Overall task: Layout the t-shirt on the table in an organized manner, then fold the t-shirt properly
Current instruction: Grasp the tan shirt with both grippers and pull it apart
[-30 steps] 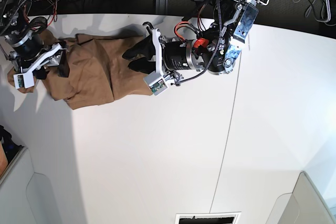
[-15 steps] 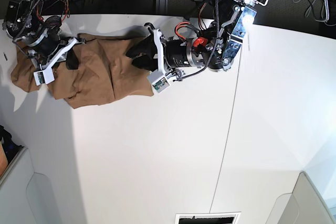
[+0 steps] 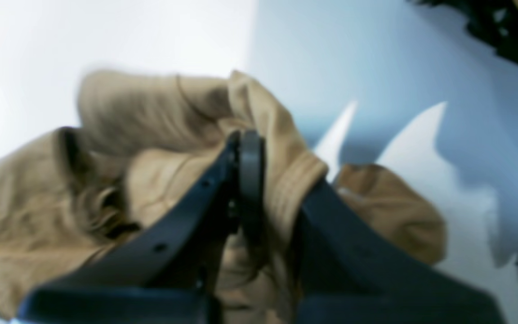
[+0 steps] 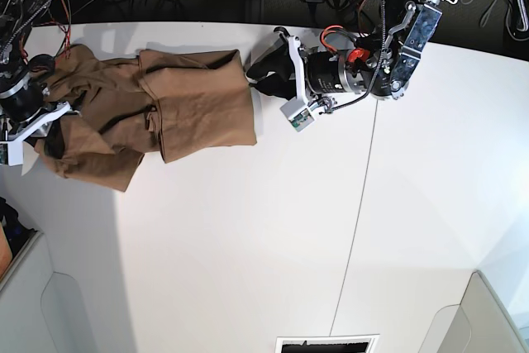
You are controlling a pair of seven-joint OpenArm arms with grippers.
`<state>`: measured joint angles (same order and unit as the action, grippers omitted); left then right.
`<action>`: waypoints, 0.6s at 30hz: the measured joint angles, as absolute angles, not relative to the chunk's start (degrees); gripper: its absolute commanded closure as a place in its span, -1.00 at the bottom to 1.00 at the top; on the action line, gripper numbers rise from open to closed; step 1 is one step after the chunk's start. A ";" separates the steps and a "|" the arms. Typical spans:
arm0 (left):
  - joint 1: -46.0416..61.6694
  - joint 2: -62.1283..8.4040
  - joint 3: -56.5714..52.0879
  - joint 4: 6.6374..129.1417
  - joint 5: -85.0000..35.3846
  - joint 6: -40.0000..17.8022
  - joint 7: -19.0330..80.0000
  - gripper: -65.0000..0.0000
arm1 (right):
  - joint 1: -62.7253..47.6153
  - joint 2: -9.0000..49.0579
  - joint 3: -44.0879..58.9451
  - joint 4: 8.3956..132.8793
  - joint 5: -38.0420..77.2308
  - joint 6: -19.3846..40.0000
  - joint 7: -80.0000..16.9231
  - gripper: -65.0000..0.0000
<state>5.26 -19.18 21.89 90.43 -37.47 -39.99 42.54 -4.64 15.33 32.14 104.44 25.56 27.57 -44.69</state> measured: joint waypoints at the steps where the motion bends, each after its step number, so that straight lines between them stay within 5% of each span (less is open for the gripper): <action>1: 5.72 -19.66 21.34 90.45 -37.71 -40.21 42.41 0.26 | -3.57 16.08 32.18 102.87 25.19 27.31 -44.77 0.61; 5: 6.66 -21.69 18.92 90.70 -38.59 -40.69 42.15 0.26 | 2.17 18.61 32.25 95.35 25.04 26.96 -44.36 -0.22; 18: 7.88 -24.62 14.15 94.32 -40.97 -39.66 46.13 0.26 | 6.24 19.99 35.90 96.57 27.86 24.14 -49.65 -0.26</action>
<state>7.88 -24.62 14.15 94.32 -40.97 -39.66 46.13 6.24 19.99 35.90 96.57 27.86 24.14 -49.65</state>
